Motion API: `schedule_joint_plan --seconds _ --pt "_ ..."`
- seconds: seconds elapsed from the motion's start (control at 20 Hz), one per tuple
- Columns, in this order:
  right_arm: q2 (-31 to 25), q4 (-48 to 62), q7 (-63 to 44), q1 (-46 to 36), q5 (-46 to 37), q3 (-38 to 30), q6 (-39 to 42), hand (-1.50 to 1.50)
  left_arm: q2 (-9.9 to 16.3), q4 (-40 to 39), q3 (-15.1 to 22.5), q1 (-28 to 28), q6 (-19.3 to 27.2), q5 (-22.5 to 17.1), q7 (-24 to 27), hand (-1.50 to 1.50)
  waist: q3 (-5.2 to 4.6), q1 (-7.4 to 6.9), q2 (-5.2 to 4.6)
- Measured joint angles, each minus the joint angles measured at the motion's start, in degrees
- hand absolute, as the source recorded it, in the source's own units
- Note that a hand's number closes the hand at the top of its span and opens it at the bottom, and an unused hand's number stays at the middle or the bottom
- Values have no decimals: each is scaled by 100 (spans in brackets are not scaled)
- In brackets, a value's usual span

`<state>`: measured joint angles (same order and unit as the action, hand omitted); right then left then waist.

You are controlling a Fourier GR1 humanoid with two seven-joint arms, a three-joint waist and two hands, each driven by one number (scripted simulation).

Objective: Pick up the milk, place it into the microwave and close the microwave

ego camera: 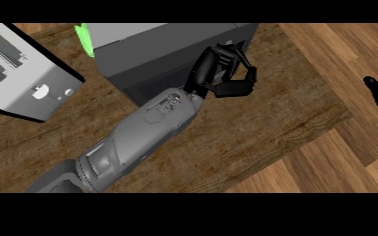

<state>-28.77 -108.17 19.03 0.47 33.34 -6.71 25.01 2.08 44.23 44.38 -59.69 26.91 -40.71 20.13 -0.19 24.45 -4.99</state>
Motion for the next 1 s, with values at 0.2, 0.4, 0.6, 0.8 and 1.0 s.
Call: schedule_joint_plan --seconds 0.2,0.4,0.6,0.8,1.0 --pt "-104 12 -83 -96 85 -95 -10 -150 19 25 13 23 117 -99 102 150 6 40 -1" --pt "-236 32 -167 -184 139 -181 5 -150 43 49 34 39 260 -181 171 150 12 84 -2" --pt "-342 52 -239 -256 224 -251 34 -150 60 65 62 49 380 -244 245 150 18 117 -3" --pt "-412 95 -296 -315 351 -312 63 -150 79 86 88 58 490 -304 321 150 24 148 -9" --pt "-479 121 -362 -380 477 -344 101 -150 96 110 115 58 586 -367 363 150 27 169 -16"
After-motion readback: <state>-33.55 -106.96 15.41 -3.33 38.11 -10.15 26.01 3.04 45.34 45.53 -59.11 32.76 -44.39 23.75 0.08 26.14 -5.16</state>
